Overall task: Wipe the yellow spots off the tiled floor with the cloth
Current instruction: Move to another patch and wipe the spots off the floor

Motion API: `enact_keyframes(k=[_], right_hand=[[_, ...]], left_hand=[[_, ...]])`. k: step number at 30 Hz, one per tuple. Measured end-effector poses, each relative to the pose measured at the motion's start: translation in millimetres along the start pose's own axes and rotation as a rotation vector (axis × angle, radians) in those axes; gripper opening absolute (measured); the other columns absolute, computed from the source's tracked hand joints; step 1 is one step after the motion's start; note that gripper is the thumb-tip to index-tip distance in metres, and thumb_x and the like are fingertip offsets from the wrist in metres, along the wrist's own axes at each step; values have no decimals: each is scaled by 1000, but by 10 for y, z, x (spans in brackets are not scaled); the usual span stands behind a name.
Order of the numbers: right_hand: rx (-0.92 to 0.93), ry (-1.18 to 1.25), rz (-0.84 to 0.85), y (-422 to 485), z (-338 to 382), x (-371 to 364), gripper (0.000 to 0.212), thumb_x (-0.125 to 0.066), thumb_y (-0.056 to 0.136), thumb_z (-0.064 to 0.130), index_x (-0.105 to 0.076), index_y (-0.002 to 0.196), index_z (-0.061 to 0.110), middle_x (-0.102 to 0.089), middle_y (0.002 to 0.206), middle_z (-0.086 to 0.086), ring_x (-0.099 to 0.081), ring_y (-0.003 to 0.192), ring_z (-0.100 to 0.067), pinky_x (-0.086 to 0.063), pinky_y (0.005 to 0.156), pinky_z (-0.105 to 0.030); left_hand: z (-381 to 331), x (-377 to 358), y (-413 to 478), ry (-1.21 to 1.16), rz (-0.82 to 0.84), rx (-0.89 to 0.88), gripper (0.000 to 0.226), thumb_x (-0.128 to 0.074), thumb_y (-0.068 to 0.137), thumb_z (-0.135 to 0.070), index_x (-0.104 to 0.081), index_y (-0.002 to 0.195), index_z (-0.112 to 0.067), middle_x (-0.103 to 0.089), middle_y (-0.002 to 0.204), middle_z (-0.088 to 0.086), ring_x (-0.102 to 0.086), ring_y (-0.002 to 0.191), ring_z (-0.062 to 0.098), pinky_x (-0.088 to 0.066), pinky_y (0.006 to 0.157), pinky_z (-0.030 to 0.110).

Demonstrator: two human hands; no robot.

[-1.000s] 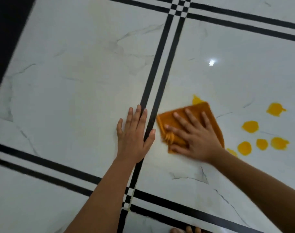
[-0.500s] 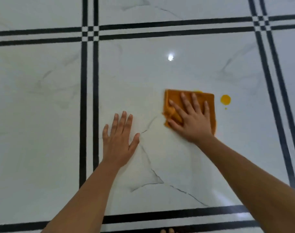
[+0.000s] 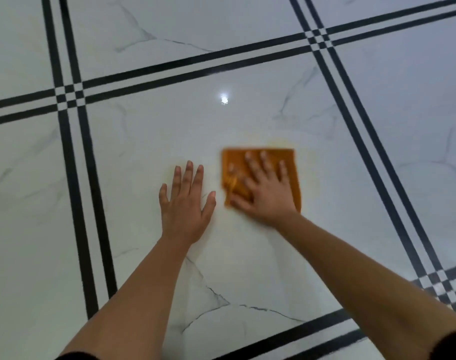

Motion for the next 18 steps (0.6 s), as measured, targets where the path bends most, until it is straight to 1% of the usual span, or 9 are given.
enact_keyframes(k=[2,3,5,7,9,11,14,16,18], right_hand=[[260,-76,56,-550,-37,-95,64,-30,83,71,-26,142,45,-26,154,0,-16,143,-28,-15,111,-57],[258,-101,77,-722,-200,-82,63,-25,84,72,-23,142,47,-28,153,0,-15,143,-26,-13,111,-53],[31,-81,11,-612,-630,-2,63,-16,83,74,-14,142,51,-26,154,2,-10,143,-23,-10,111,-50],[-274,3,-11,-123,-849,109,65,-18,81,75,-6,141,53,-7,158,7,3,145,-21,-1,113,-51],[-347,33,36,341,-708,137,66,-21,83,74,-4,142,52,5,158,9,12,144,-22,4,113,-51],[-164,6,51,438,-391,106,66,-24,83,72,-10,144,48,0,159,5,7,145,-25,0,114,-55],[273,-66,29,-257,-164,-49,62,-32,84,69,-30,141,44,-25,154,1,-15,143,-28,-13,112,-55],[264,-106,45,-562,-437,-38,61,-24,85,72,-27,140,47,-30,152,2,-17,142,-24,-15,110,-52],[11,-53,4,-276,-757,82,64,-15,83,75,-16,141,50,-26,154,4,-12,143,-21,-12,111,-51]], left_hand=[[-52,24,94,6,4,-20,74,0,81,-57,-6,149,-28,-1,158,-5,1,144,17,-5,112,46],[-81,22,128,20,11,-42,74,1,81,-56,-6,149,-27,0,158,-5,1,144,17,-5,112,46],[-116,10,181,46,24,-74,74,3,81,-55,-5,149,-26,-1,158,-4,1,144,17,-6,112,47],[-115,-17,231,63,40,-84,75,5,80,-54,-4,149,-26,0,158,-4,2,144,17,-7,111,48],[-105,-43,280,79,49,-87,76,5,80,-55,-5,149,-25,-1,158,-3,2,144,17,-7,111,48],[-91,-30,288,97,44,-92,76,5,80,-54,-5,149,-25,-1,158,-3,2,144,17,-7,111,48],[-20,10,270,105,47,-87,75,3,81,-54,-4,149,-25,-1,158,-4,3,144,17,-6,112,48],[50,39,288,103,32,-90,74,2,82,-53,-5,149,-24,-2,158,-2,1,145,18,-7,111,49],[106,56,334,93,23,-88,73,0,82,-54,-6,149,-24,-2,158,-2,1,145,19,-7,111,49]])
Point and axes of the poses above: each hand's wrist, its own y-axis towards the middle knuckle, its own x-axis out of the back of the hand, z = x × y, the point moved 4 cm from there along y, towards the middle knuckle
